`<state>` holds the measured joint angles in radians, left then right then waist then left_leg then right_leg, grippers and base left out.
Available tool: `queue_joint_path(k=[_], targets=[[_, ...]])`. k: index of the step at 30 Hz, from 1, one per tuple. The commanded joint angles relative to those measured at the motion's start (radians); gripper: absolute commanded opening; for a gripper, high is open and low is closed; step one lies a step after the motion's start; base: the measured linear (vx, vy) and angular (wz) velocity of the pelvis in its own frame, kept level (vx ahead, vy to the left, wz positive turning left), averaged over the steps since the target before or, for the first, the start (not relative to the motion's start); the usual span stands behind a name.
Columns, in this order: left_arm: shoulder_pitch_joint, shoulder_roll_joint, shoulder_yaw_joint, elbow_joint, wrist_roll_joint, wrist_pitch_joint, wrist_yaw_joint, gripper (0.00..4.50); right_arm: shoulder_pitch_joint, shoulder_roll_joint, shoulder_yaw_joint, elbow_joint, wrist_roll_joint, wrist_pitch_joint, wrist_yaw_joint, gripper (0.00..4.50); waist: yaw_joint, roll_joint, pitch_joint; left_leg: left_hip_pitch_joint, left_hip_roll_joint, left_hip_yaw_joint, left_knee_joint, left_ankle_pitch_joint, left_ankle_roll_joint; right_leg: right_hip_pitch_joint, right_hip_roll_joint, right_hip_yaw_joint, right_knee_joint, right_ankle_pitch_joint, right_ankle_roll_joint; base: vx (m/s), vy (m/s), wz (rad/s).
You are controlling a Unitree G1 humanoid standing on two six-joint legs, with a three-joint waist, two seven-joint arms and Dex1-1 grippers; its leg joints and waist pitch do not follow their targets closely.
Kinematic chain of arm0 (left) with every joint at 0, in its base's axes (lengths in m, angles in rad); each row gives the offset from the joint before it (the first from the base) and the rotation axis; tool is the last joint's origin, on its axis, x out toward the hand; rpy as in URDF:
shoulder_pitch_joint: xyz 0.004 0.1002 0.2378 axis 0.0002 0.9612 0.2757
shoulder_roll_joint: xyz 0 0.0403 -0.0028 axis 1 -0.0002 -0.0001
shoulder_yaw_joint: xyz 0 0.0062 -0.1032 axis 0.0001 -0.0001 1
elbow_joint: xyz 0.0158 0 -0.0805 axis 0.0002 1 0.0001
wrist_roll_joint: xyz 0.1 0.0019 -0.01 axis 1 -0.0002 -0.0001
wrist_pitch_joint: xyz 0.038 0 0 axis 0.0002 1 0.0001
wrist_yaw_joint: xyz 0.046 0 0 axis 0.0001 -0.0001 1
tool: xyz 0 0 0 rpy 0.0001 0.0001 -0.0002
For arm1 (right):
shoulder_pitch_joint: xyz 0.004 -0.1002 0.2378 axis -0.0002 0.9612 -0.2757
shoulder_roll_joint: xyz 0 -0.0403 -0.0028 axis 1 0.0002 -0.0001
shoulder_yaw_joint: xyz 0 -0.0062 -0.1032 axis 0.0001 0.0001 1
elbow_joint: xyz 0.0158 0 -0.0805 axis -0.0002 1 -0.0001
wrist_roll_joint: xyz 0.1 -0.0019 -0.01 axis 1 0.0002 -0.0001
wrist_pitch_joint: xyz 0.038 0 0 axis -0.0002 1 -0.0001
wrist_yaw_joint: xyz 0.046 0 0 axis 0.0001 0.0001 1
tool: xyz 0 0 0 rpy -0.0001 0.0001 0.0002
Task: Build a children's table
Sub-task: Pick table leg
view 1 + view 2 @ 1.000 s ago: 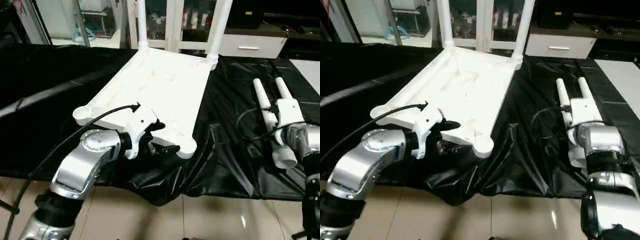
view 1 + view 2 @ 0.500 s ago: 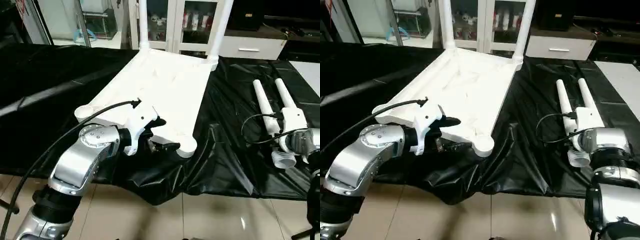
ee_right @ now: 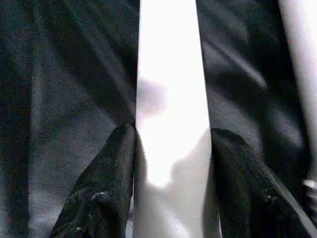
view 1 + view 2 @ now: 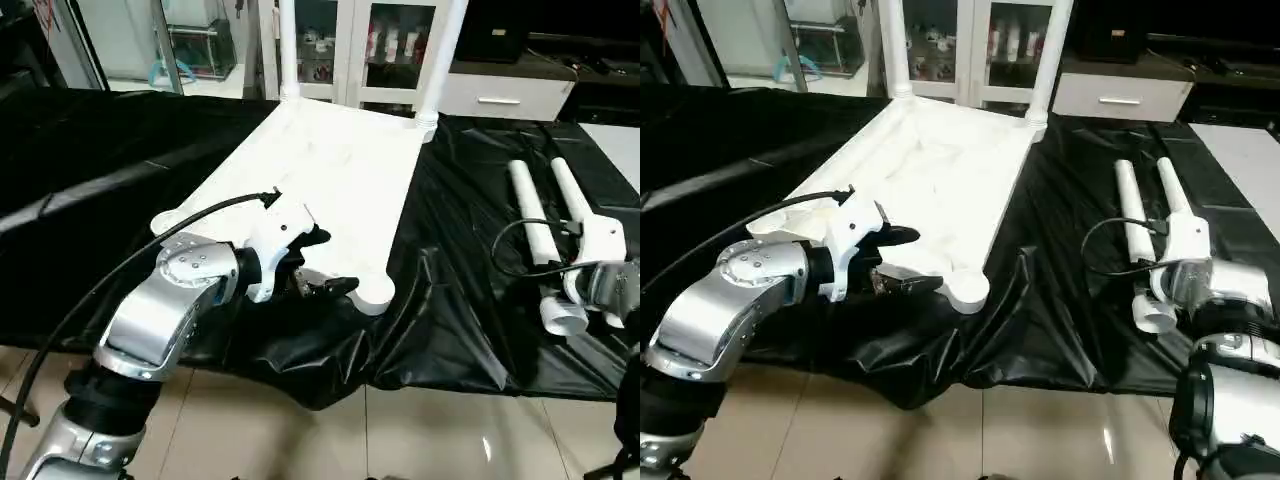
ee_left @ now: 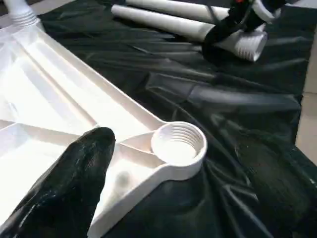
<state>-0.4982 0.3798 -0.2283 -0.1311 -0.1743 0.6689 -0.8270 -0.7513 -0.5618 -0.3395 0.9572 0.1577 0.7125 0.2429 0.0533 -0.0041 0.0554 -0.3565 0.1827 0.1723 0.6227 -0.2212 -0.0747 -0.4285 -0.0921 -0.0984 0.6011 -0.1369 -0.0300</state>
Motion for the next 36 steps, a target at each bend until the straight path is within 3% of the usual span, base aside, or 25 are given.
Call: queue_joint_path(k=[1,3,6,7,8,9,10,11,12,13,15,17,18,19,20,21,23,27,31,33,36], targets=[[-0.037,-0.018,0.034,0.024,-0.003,-0.025,0.035,4.50,0.021,0.014,-0.047,-0.099,0.062,-0.045,0.034,1.95,0.007,-0.020,-0.078,-0.010,0.025,-0.003,-0.064,-0.080,0.075,0.072,-0.049,0.038,-0.063,-0.311,-0.170,0.000,0.000,0.00],[-0.084,-0.073,0.088,0.089,-0.005,-0.059,0.112,4.50,0.075,0.042,-0.118,-0.265,0.152,-0.066,0.086,1.88,0.014,-0.022,-0.077,-0.010,0.021,0.002,-0.062,-0.066,0.094,0.072,-0.044,0.041,-0.068,-0.286,-0.163,0.000,0.000,0.00],[-0.111,-0.103,0.117,0.124,-0.006,-0.079,0.158,4.50,0.112,0.061,-0.148,-0.366,0.204,-0.093,0.135,1.86,0.022,-0.024,-0.083,-0.012,0.024,-0.002,-0.062,-0.043,0.113,0.074,-0.046,0.039,-0.063,-0.252,-0.161,0.000,0.000,0.00],[-0.130,-0.124,0.138,0.147,-0.012,-0.096,0.188,4.50,0.140,0.081,-0.175,-0.443,0.251,-0.124,0.176,1.86,0.021,-0.024,-0.082,-0.013,0.027,-0.004,-0.063,-0.035,0.115,0.073,-0.048,0.038,-0.059,-0.253,-0.171,0.000,0.000,0.00],[-0.152,-0.150,0.170,0.169,-0.030,-0.098,0.219,4.50,0.167,0.103,-0.219,-0.530,0.337,-0.088,0.230,1.85,0.028,-0.019,-0.082,-0.008,0.026,-0.001,-0.059,-0.043,0.122,0.068,-0.048,0.040,-0.061,-0.258,-0.172,0.000,0.000,0.00],[-0.173,-0.177,0.205,0.186,-0.056,-0.093,0.246,4.50,0.200,0.124,-0.261,-0.618,0.437,-0.025,0.293,1.85,0.036,-0.018,-0.084,-0.008,0.027,-0.001,-0.060,-0.035,0.135,0.070,-0.048,0.040,-0.060,-0.250,-0.169,0.000,0.000,0.00],[-0.185,-0.192,0.226,0.194,-0.074,-0.088,0.260,4.50,0.222,0.137,-0.280,-0.671,0.492,0.005,0.328,1.84,0.035,-0.018,-0.081,-0.011,0.023,0.002,-0.061,-0.035,0.152,0.073,-0.041,0.040,-0.065,-0.240,-0.169,0.000,0.000,0.00],[-0.185,-0.192,0.226,0.194,-0.074,-0.088,0.260,4.50,0.222,0.137,-0.280,-0.671,0.492,0.005,0.328,1.84,0.047,-0.018,-0.086,-0.009,0.032,-0.005,-0.059,-0.016,0.164,0.071,-0.048,0.037,-0.057,-0.221,-0.177,0.000,0.000,0.00],[-0.198,-0.206,0.252,0.199,-0.101,-0.069,0.270,4.50,0.250,0.149,-0.293,-0.725,0.554,0.044,0.370,1.84,0.046,-0.016,-0.085,-0.014,0.031,-0.008,-0.061,-0.003,0.166,0.071,-0.046,0.035,-0.057,-0.222,-0.179,0.000,0.000,0.00],[-0.210,-0.217,0.274,0.197,-0.130,-0.044,0.270,4.50,0.284,0.165,-0.299,-0.781,0.618,0.072,0.417,1.84,0.052,-0.013,-0.085,-0.005,0.031,-0.003,-0.057,-0.009,0.168,0.065,-0.047,0.037,-0.061,-0.223,-0.191,0.000,0.000,0.00],[-0.231,-0.236,0.309,0.191,-0.191,0.019,0.253,4.50,0.346,0.202,-0.299,-0.876,0.731,0.103,0.499,1.84,0.061,-0.012,-0.084,-0.008,0.033,-0.004,-0.058,-0.019,0.170,0.066,-0.050,0.036,-0.062,-0.240,-0.195,0.000,0.000,0.00],[-0.252,-0.253,0.322,0.190,-0.229,0.047,0.237,4.50,0.379,0.236,-0.299,-0.922,0.803,0.128,0.532,1.84,0.067,-0.014,-0.080,-0.007,0.034,-0.004,-0.063,-0.043,0.143,0.062,-0.052,0.033,-0.074,-0.315,-0.174,0.000,0.000,0.00],[-0.259,-0.259,0.325,0.191,-0.241,0.052,0.235,4.50,0.387,0.243,-0.292,-0.933,0.820,0.137,0.537,1.84,0.068,-0.013,-0.079,-0.007,0.034,-0.005,-0.065,-0.051,0.134,0.062,-0.053,0.033,-0.076,-0.334,-0.168,0.000,0.000,0.00],[-0.273,-0.272,0.332,0.192,-0.263,0.059,0.234,4.50,0.402,0.251,-0.268,-0.955,0.837,0.151,0.546,1.84,0.070,-0.019,-0.079,-0.009,0.034,-0.006,-0.067,-0.055,0.118,0.064,-0.054,0.033,-0.077,-0.361,-0.151,0.000,0.000,0.00],[-0.289,-0.284,0.340,0.195,-0.280,0.064,0.237,4.50,0.407,0.259,-0.244,-0.972,0.848,0.159,0.552,1.84,0.070,-0.017,-0.078,-0.008,0.035,-0.007,-0.068,-0.056,0.110,0.063,-0.054,0.034,-0.078,-0.364,-0.146,0.000,0.000,0.00],[-0.304,-0.297,0.350,0.202,-0.299,0.070,0.247,4.50,0.414,0.271,-0.229,-1.002,0.862,0.172,0.550,1.84,0.071,-0.023,-0.077,-0.009,0.034,-0.007,-0.069,-0.063,0.097,0.063,-0.055,0.034,-0.080,-0.372,-0.136,0.000,0.000,0.00],[-0.332,-0.319,0.367,0.217,-0.323,0.084,0.267,4.50,0.412,0.292,-0.206,-1.041,0.880,0.188,0.538,1.84,0.071,-0.021,-0.075,-0.008,0.032,-0.008,-0.071,-0.080,0.081,0.062,-0.058,0.033,-0.086,-0.413,-0.112,0.000,0.000,0.00],[-0.358,-0.343,0.368,0.231,-0.334,0.100,0.285,4.50,0.396,0.320,-0.170,-1.081,0.910,0.210,0.519,1.84,0.070,-0.030,-0.074,-0.016,0.030,-0.010,-0.073,-0.068,0.069,0.064,-0.059,0.033,-0.090,-0.437,-0.074,0.000,0.000,0.00],[-0.375,-0.362,0.374,0.252,-0.327,0.110,0.337,4.50,0.392,0.319,-0.074,-1.128,0.817,0.157,0.491,1.84,0.071,-0.029,-0.077,-0.017,0.029,-0.010,-0.072,-0.041,0.064,0.064,-0.058,0.035,-0.086,-0.402,-0.060,0.000,0.000,0.00],[-0.391,-0.377,0.397,0.283,-0.333,0.112,0.382,4.50,0.386,0.317,0.008,-1.148,0.716,0.102,0.462,1.84,0.070,-0.030,-0.077,-0.016,0.029,-0.009,-0.071,-0.031,0.053,0.060,-0.056,0.036,-0.084,-0.382,-0.060,0.000,0.000,0.00],[-0.400,-0.387,0.413,0.298,-0.349,0.120,0.403,4.50,0.388,0.319,0.047,-1.172,0.703,0.109,0.461,1.84,0.071,-0.031,-0.078,-0.016,0.029,-0.010,-0.072,-0.035,0.057,0.063,-0.058,0.037,-0.082,-0.368,-0.066,0.000,0.000,0.00]])
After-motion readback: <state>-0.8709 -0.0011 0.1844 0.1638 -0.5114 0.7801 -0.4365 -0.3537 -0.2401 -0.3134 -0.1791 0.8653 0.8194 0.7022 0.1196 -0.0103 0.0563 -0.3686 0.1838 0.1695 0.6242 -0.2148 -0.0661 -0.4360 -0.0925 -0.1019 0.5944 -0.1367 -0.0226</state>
